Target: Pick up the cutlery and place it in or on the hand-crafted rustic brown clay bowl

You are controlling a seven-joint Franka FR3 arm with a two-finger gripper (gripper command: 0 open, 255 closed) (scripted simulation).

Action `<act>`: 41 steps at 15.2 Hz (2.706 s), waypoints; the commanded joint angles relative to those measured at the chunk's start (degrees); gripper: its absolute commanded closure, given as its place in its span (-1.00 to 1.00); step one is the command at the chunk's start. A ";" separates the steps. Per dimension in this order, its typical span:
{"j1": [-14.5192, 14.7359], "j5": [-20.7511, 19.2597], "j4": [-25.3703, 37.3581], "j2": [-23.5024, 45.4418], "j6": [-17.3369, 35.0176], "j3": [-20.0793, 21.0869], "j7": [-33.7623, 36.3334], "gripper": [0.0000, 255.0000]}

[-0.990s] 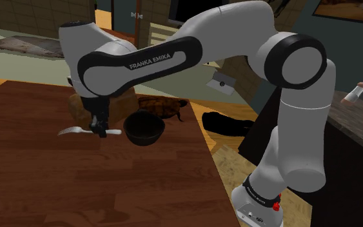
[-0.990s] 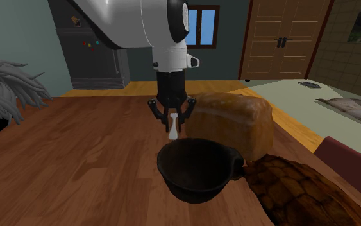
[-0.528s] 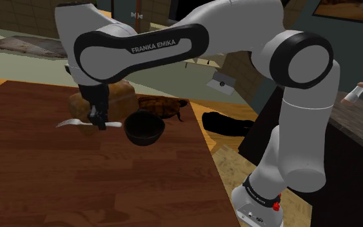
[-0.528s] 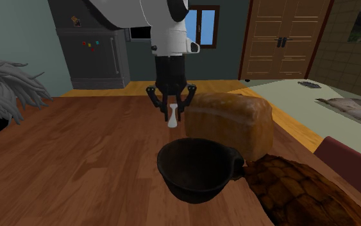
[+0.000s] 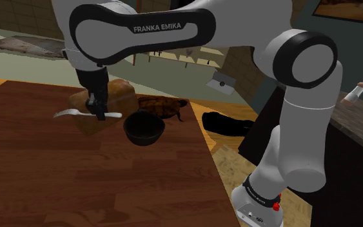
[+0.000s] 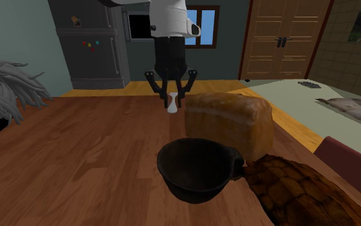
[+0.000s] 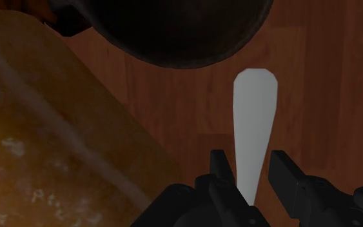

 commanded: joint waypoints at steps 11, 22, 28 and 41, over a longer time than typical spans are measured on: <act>-3.89 2.31 -11.10 -11.22 0.53 -0.99 -4.83 1.00; -9.25 4.35 -33.84 -27.81 7.77 -5.68 -14.93 1.00; -9.25 4.04 -37.11 -26.49 12.33 -5.64 -14.44 1.00; -9.26 3.80 -38.80 -25.49 14.99 -5.61 -14.11 -1.00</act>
